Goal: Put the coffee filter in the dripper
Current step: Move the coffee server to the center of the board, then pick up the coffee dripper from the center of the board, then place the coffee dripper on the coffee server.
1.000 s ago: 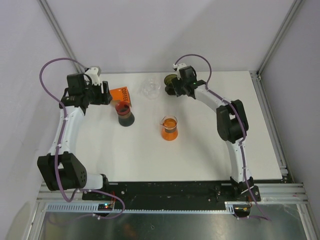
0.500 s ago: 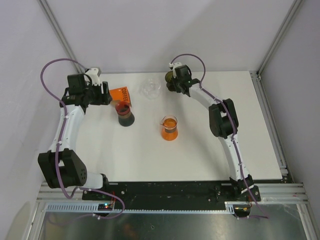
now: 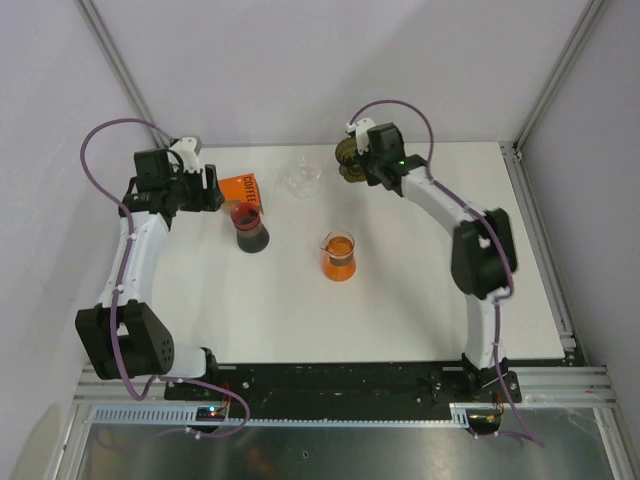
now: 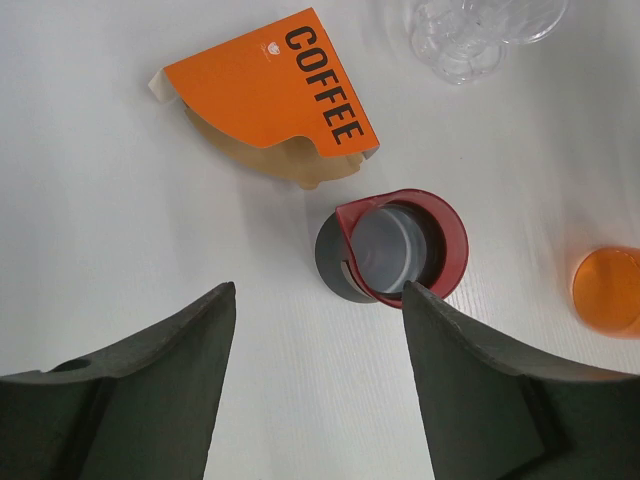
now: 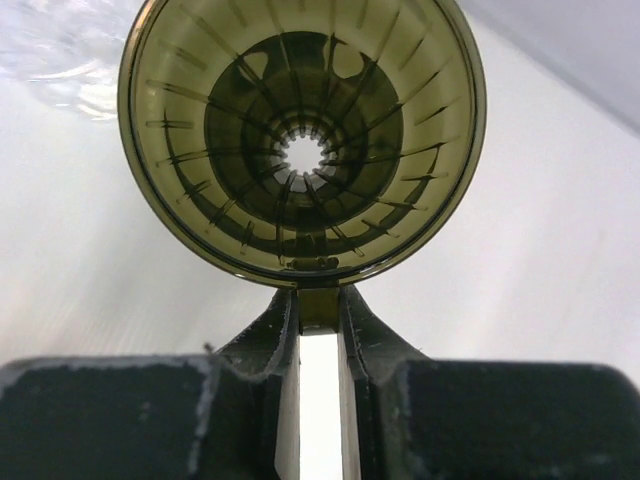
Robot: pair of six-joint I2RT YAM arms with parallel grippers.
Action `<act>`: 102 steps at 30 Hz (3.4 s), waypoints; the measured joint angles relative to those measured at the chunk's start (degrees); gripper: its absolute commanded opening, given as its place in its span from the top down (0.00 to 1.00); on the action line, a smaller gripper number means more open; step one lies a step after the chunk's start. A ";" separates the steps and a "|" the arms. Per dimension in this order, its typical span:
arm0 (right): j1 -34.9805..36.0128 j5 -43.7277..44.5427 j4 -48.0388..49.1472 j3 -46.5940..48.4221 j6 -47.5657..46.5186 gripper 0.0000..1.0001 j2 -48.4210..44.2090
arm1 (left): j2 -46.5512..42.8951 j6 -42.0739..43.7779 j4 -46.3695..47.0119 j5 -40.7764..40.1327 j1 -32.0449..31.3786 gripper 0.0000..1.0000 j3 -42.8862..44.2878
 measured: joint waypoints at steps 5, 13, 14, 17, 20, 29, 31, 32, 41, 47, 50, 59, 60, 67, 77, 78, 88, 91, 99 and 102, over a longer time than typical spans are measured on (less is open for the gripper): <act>0.81 -6.23 1.25 -11.02 -5.66 1.00 -19.23 | -1.27 0.39 -0.22 0.13 0.04 0.28 -1.11; 6.08 -22.62 -0.31 -22.84 -14.80 1.00 -39.80 | -3.48 1.42 -0.52 0.02 0.13 0.27 -2.62; 7.41 -23.82 -1.73 -23.63 -16.04 1.00 -40.26 | -3.78 1.51 -0.52 0.00 0.13 0.27 -2.89; 10.43 -26.73 -6.49 -25.29 -18.93 1.00 -40.04 | -4.26 1.84 -0.66 -0.04 0.15 0.27 -3.58; 11.28 -28.37 -11.41 -26.38 -20.74 1.00 -39.85 | -4.46 1.92 -0.70 -0.09 0.20 0.27 -4.28; 9.94 -29.51 -17.18 -26.49 -24.26 1.00 -39.85 | -4.48 1.92 -0.81 -0.28 0.50 0.28 -4.87; 9.44 -30.29 -18.16 -26.58 -24.83 1.00 -39.80 | -4.46 1.90 -0.83 -0.28 0.52 0.28 -4.87; 8.96 -30.75 -18.58 -26.64 -25.11 1.00 -39.74 | -4.46 1.90 -0.83 -0.28 0.52 0.27 -4.87; 5.46 -34.40 -19.08 -27.21 -29.29 1.00 -36.89 | -4.46 1.97 -0.83 -0.44 0.52 0.27 -4.90; 4.28 -38.29 -20.52 -27.67 -35.15 1.00 -35.91 | -4.48 2.25 -0.81 -0.70 0.52 0.27 -4.90; 3.17 -39.93 -21.22 -27.67 -38.07 1.00 -35.91 | -4.46 2.49 -0.81 -0.90 0.52 0.27 -4.94; 1.18 -43.93 -23.21 -27.65 -44.11 1.00 -35.45 | -4.48 2.93 -0.83 -1.53 0.59 0.27 -5.07; 1.16 -44.17 -23.32 -27.65 -44.39 1.00 -35.15 | -4.48 2.93 -0.81 -1.53 0.61 0.27 -5.09; 1.05 -46.75 -25.57 -24.46 -45.42 0.91 -31.61 | -4.48 2.91 -0.83 -1.53 0.63 0.27 -5.22; 1.05 -46.51 -27.39 -23.45 -44.35 0.46 -30.71 | -4.48 2.93 -0.81 -1.53 0.63 0.27 -5.27; 1.05 -46.42 -27.34 -23.45 -44.09 0.44 -30.71 | -4.48 2.93 -0.81 -1.53 0.66 0.27 -5.29; 1.05 -43.34 -24.30 -23.45 -37.46 0.24 -32.76 | 4.35 -1.90 -0.13 0.79 6.23 0.42 -3.15; 1.05 -42.23 -21.84 -23.69 -33.77 0.14 -36.17 | 8.68 -5.84 1.20 2.97 7.41 0.47 -2.67; 1.05 -35.80 -12.81 -26.71 -21.81 0.03 -47.52 | 17.77 -17.99 8.70 6.16 7.91 0.57 -2.56; 1.05 -32.70 -10.58 -27.69 -17.27 0.03 -49.13 | 21.35 -21.33 10.73 7.04 8.07 0.59 -1.57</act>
